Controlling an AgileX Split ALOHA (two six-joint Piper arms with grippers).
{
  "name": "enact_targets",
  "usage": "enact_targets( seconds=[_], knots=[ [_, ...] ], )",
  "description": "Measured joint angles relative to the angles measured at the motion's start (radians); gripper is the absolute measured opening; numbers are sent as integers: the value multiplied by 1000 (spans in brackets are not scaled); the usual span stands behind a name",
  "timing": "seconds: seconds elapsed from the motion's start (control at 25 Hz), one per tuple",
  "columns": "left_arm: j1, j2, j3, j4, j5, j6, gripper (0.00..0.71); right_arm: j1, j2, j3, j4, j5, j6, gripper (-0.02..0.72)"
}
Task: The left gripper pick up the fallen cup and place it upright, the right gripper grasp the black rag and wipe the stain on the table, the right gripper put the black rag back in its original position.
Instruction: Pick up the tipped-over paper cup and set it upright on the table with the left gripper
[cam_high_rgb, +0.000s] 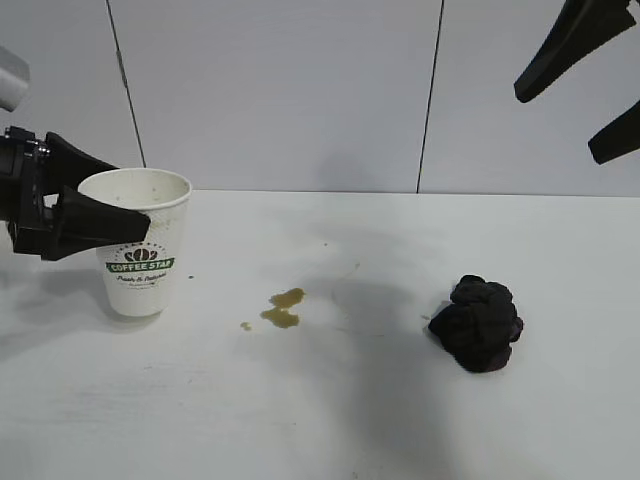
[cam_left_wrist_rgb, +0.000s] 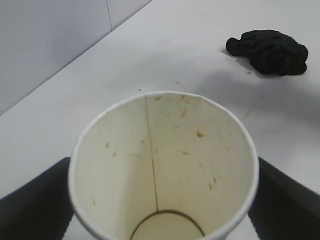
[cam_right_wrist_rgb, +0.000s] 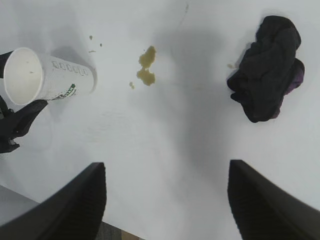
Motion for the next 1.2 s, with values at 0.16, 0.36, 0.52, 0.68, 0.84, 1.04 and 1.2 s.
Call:
enact_targets(
  seconds=[0.16,0.36,0.52,0.68,0.84,1.04,1.2],
  knots=[
    [0,0,0,-1,-37,-5,629,0,0,0,-1,0,0,475],
    [0,0,0,-1,-40,9,629,0,0,0,-1,0,0,475],
    [0,0,0,-1,-40,10,629,0,0,0,-1,0,0,475],
    [0,0,0,-1,-40,5,629,0,0,0,-1,0,0,475],
    [0,0,0,-1,-44,-23,634,0,0,0,-1,0,0,475],
    [0,0,0,34,-130,-90,647,0,0,0,-1,0,0,475],
    [0,0,0,79,-153,-115,647,0,0,0,-1,-3,0,475]
  ],
)
